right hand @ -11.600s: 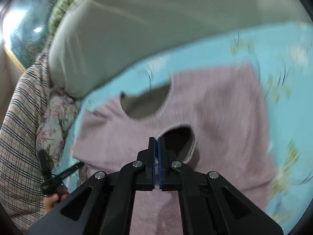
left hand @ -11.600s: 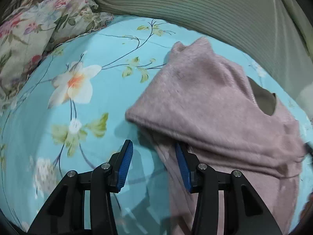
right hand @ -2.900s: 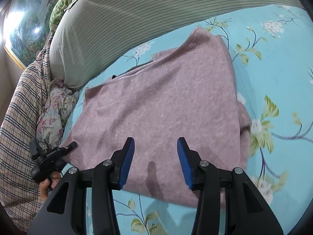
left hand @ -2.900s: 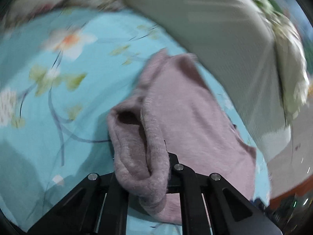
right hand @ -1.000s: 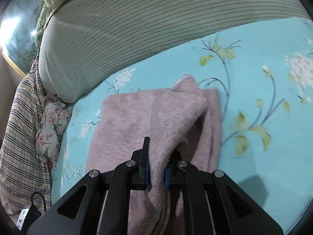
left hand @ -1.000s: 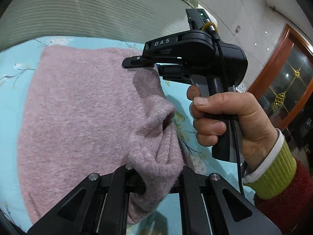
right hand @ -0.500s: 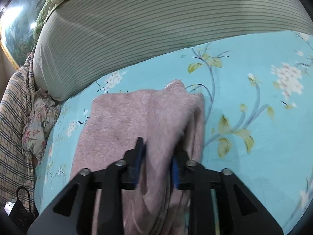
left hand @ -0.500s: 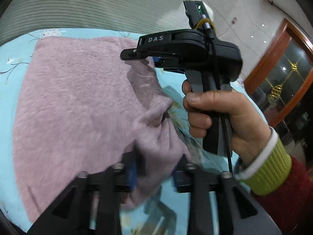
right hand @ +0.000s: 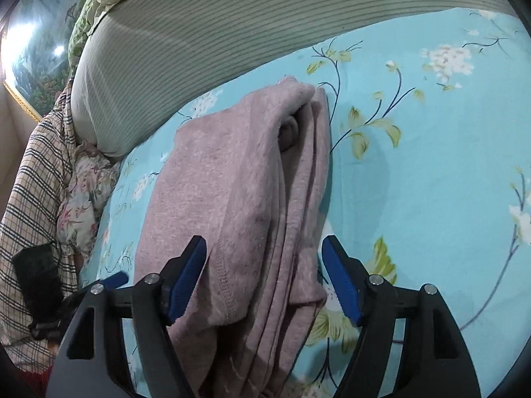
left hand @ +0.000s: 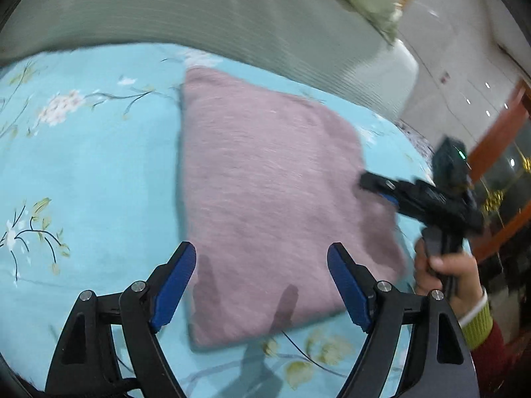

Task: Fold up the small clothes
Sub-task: 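Lift the sweater edge with both tools and fold it over the bundle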

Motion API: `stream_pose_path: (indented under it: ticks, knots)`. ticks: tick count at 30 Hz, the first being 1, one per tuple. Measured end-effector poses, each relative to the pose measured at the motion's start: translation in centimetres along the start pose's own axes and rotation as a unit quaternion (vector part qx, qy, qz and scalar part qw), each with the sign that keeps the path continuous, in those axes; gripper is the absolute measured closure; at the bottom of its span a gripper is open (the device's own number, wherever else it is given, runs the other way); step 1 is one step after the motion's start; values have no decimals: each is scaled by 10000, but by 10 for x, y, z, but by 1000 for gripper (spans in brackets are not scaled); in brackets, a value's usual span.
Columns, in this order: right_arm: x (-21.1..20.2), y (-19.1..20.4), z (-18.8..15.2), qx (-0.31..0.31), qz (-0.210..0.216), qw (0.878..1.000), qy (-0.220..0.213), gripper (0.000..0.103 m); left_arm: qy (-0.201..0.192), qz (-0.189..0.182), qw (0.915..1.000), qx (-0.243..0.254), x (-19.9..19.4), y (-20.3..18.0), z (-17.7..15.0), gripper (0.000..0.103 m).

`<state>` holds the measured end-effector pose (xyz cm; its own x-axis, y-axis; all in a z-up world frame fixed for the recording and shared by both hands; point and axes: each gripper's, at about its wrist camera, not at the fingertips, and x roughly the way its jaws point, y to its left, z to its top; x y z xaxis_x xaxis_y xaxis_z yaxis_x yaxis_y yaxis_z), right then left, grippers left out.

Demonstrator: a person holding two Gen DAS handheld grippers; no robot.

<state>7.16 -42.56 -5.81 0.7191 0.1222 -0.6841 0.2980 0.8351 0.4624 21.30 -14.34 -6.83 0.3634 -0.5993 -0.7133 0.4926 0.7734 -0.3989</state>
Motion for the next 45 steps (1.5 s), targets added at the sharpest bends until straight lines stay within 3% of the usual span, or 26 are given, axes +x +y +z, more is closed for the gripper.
stream_pose_path:
  ticks: [3, 9, 10, 11, 12, 14, 16, 17, 23, 28, 33, 40, 45]
  knots:
    - [10, -4, 5, 104, 85, 9999, 101, 30, 55, 45, 9998, -185, 14, 13, 7, 21]
    - [33, -13, 13, 405, 380, 9981, 277, 30, 482, -477, 9940, -860, 67, 46, 19, 20]
    - [36, -12, 13, 406, 423, 9978, 293, 33, 487, -554, 9930, -925, 72, 47, 20, 19]
    - [39, -10, 13, 422, 431, 9976, 352, 48, 480, -625, 9922, -964, 74, 47, 21, 19]
    - [41, -9, 13, 455, 376, 9975, 399, 54, 470, -705, 9918, -959, 76, 46, 24, 21]
    - [38, -6, 14, 484, 418, 9973, 372, 67, 469, -715, 9920, -926, 83, 44, 28, 39]
    - [31, 1, 13, 465, 457, 9974, 318, 71, 417, -647, 9937, -811, 81, 41, 28, 56]
    - [27, 7, 12, 434, 506, 9974, 282, 72, 350, -646, 9943, -775, 75, 39, 27, 59]
    - [19, 74, -10, -52, 923, 9950, 376, 73, -127, -672, 9957, -627, 3, 37, 6, 64]
    - [39, 128, -42, -420, 1444, 9866, 638, 73, -494, -223, 9969, -570, -79, 57, -38, 64]
    - [70, 167, -67, -709, 1643, 9792, 957, 73, -707, 88, 9920, -1039, -130, 94, -78, 64]
    - [96, 167, -78, -633, 1330, 9823, 1158, 71, -576, 343, 9877, -1413, -129, 132, -111, 60]
    - [97, 160, -83, -518, 992, 9863, 1215, 53, -288, 504, 9859, -1569, -113, 140, -118, 42]
